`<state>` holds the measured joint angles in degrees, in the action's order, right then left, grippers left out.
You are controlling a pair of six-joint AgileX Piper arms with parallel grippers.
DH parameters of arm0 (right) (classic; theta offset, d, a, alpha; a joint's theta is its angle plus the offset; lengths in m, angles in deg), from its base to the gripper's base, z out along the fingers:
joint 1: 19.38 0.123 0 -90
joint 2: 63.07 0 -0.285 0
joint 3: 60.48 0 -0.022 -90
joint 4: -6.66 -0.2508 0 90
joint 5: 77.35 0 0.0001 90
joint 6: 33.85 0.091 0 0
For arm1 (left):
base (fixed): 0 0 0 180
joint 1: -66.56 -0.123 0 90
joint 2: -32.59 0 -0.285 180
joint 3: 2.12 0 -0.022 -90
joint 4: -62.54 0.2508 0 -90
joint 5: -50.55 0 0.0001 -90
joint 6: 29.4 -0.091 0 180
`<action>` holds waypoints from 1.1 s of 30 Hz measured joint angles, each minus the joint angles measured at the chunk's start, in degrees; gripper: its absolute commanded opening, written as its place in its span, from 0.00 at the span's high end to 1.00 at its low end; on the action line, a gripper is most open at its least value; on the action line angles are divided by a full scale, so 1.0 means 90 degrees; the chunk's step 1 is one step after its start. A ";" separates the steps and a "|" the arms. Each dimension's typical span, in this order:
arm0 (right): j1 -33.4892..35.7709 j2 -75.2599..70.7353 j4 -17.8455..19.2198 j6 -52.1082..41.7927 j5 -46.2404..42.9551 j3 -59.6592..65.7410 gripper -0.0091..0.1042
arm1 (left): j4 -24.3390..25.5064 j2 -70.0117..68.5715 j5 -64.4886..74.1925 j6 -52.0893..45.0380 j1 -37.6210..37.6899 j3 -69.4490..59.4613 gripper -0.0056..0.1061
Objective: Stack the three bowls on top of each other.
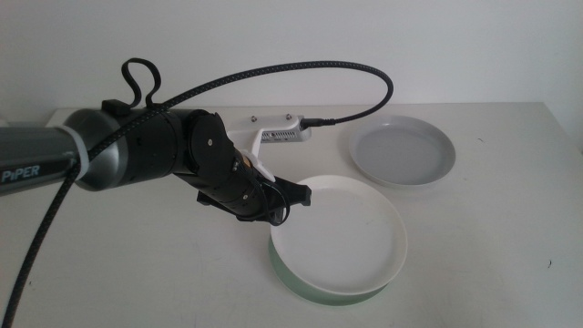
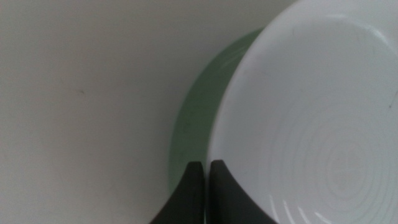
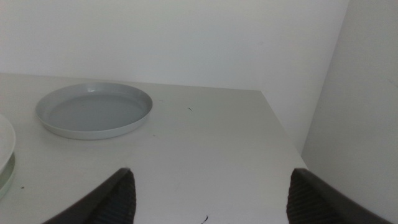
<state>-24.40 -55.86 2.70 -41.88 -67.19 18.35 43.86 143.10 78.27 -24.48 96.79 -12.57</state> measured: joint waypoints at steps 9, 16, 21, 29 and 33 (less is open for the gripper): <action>0.0000 0.0000 0.0000 0.0000 0.0000 0.0000 0.38 | -0.0085 0.0258 0.0085 -0.0133 0.0014 0.0000 0.93; 0.0000 0.0000 0.0000 0.0000 0.0000 0.0000 0.38 | -0.0085 0.0323 0.0103 -0.0189 0.0014 0.0000 0.47; 0.0000 0.0000 0.0000 0.0000 0.0000 0.0000 0.38 | -0.0085 0.0281 0.0167 -0.0445 0.0014 0.0000 0.09; 0.0000 0.0000 0.0000 0.0000 0.0000 0.0000 0.38 | -0.0079 -0.1093 0.0546 -0.1422 -0.0090 0.0000 0.01; 0.0000 0.0000 0.0000 0.0000 0.0000 0.0000 0.38 | -0.0079 -0.2163 0.1180 -0.1856 -0.0394 0.0000 0.01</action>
<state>-24.40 -55.86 2.70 -41.88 -67.19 18.35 43.15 123.63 88.89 -41.19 93.24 -12.57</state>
